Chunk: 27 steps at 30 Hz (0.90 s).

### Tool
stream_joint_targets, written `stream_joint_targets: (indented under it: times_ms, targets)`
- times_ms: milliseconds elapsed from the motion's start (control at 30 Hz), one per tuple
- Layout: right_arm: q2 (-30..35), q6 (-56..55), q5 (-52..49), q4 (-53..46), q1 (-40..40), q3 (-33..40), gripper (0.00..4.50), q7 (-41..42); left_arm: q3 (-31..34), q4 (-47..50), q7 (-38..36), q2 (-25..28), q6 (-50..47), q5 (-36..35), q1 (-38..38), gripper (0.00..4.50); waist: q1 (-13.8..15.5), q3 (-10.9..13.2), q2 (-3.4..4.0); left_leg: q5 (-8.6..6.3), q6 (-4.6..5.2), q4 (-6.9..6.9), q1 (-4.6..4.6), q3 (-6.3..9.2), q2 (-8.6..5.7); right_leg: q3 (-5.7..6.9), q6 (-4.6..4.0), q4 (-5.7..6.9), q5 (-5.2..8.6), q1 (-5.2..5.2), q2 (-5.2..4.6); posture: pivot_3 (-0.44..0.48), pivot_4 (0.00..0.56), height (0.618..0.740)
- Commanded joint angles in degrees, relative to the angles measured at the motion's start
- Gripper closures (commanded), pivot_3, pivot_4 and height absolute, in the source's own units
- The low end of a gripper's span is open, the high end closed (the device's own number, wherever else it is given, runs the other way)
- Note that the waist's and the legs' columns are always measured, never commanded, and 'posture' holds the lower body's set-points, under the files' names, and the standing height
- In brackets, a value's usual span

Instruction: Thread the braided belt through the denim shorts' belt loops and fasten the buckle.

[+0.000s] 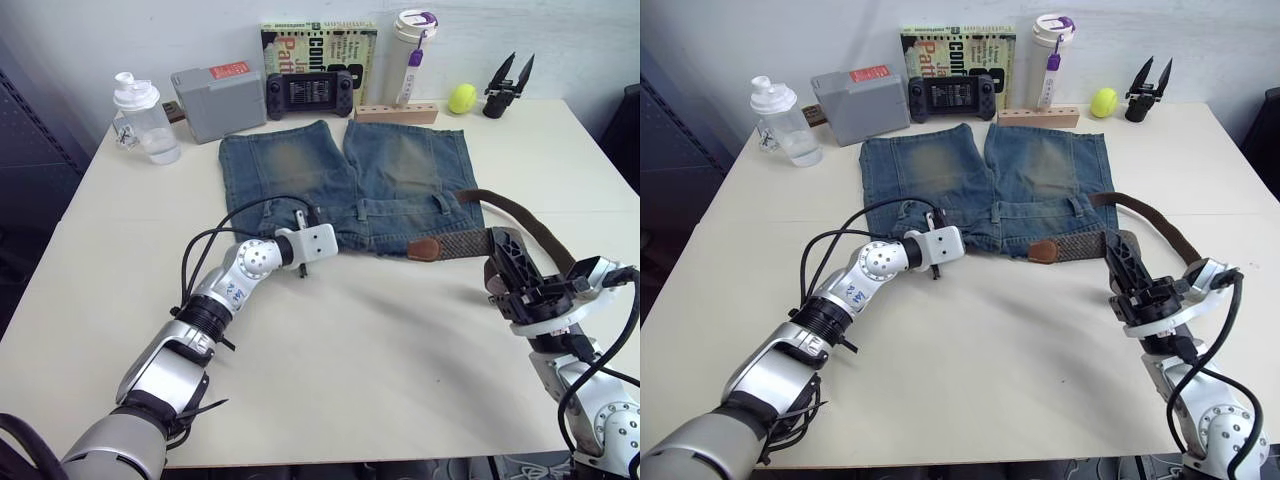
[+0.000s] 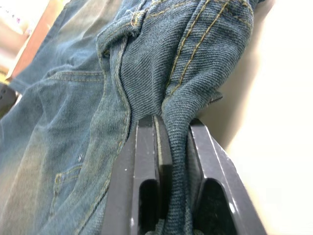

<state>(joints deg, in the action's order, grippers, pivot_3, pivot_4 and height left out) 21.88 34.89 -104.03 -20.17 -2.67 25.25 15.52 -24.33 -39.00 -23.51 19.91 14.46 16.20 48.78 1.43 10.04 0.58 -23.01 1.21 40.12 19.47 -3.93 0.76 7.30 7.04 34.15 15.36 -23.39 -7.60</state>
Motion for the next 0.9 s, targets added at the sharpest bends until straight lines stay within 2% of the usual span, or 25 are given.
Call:
stream_joint_targets:
  times_ms: [33, 100, 167, 333, 500, 567, 633, 800, 833, 867, 900]
  targets:
    - [-0.40, -0.54, -0.06, -2.10, 0.78, 0.60, 4.50, 0.53, 0.64, -2.07, -0.23, 1.08, -0.74, 1.98, -2.02, 4.45, -0.03, 0.00, 0.00, 0.00, 0.00, 0.00, -0.01, 0.00, 0.00, -0.01, 0.00, 0.00, 0.00, 0.00, 0.00, 0.000, 0.150, 0.726]
    - [-0.65, -0.67, 0.41, -2.23, 0.92, 0.42, 4.50, 0.38, 1.27, 1.21, -1.38, 1.74, 1.05, 0.81, -3.95, 4.45, -0.12, 0.00, 0.00, 0.00, 0.00, -0.01, -0.02, 0.00, 0.01, -0.02, 0.00, 0.00, 0.00, 0.00, 0.00, 0.000, 0.150, 0.726]
    - [-0.85, -0.88, 0.97, -2.44, 1.11, 0.48, 4.50, 0.32, 2.96, 9.50, -2.60, 3.85, 1.90, -0.75, -9.13, 4.45, -0.39, 0.00, 0.01, 0.00, 0.00, -0.10, -0.08, 0.04, 0.05, -0.08, 0.00, 0.00, 0.00, -0.06, 0.00, 0.000, 0.150, 0.726]
    - [-0.24, -1.35, 0.90, -2.91, 1.35, 1.96, 4.50, -0.14, 7.07, 35.88, -9.29, 12.91, 0.99, -5.71, -28.71, 4.45, -1.81, -0.02, 0.04, -0.01, -0.02, -0.41, -0.15, 0.04, 0.22, -0.06, -0.07, -0.03, 0.04, -0.24, -0.01, 0.000, 0.150, 0.726]
    - [4.52, 0.38, 0.87, -2.86, 0.59, 3.69, 4.50, -1.42, 14.19, 55.76, -11.43, 20.31, 0.77, -10.73, -51.85, 4.45, -1.47, 0.01, 0.17, -0.05, 0.01, -0.27, -0.11, 0.09, 0.28, -0.07, -0.06, -0.07, 0.04, -0.16, -0.20, 0.000, 0.150, 0.726]
    - [6.59, 1.24, 0.22, -3.43, 0.12, 4.10, 4.50, -2.14, 17.69, 59.47, -11.13, 21.90, 1.87, -11.79, -60.49, 4.45, -1.46, 0.01, 0.19, -0.11, 0.09, -0.22, -0.11, 0.10, 0.27, -0.07, -0.05, -0.07, 0.03, -0.13, -0.33, 0.000, 0.150, 0.726]
    - [8.14, 1.79, -0.83, -4.23, -0.29, 4.36, 4.50, -2.72, 19.63, 60.45, -10.99, 23.33, 3.44, -11.33, -65.92, 4.45, -1.27, 0.03, 0.23, -0.19, 0.11, -0.21, -0.15, 0.12, 0.28, -0.09, -0.06, -0.12, 0.04, -0.09, -0.53, 0.000, 0.150, 0.726]
    - [10.68, 3.43, -1.17, -4.29, -0.65, 4.12, 4.50, -3.04, 22.00, 62.12, -11.14, 22.51, 2.23, -14.44, -69.36, 4.45, -0.27, -0.02, 0.43, -0.23, 0.19, -0.12, -0.18, 0.15, 0.22, -0.05, -0.11, -0.20, 0.06, -0.08, -0.84, 0.000, 0.150, 0.726]
    - [11.02, 3.74, -1.17, -3.93, -0.55, 4.10, 4.50, -3.04, 22.17, 62.73, -11.73, 22.42, 1.93, -15.55, -69.46, 3.44, -0.21, -0.02, 0.43, -0.24, 0.19, -0.12, -0.16, 0.14, 0.22, -0.03, -0.11, -0.20, 0.06, -0.10, -0.83, 0.000, 0.150, 0.726]
    - [11.33, 4.05, -1.02, -3.62, -0.36, 4.11, 4.50, -2.95, 22.38, 63.33, -12.41, 22.50, 1.28, -16.49, -69.55, 3.26, -0.20, 0.00, 0.45, -0.24, 0.19, -0.12, -0.15, 0.14, 0.22, -0.02, -0.11, -0.18, 0.06, -0.10, -0.82, 0.000, 0.150, 0.726]
    - [11.54, 4.27, -0.91, -3.42, -0.23, 4.12, 4.50, -2.87, 22.55, 63.71, -12.89, 22.56, 0.81, -17.07, -69.60, 2.77, -0.20, 0.00, 0.46, -0.24, 0.20, -0.13, -0.14, 0.13, 0.22, -0.01, -0.11, -0.11, 0.06, -0.11, -0.81, 0.000, 0.150, 0.726]
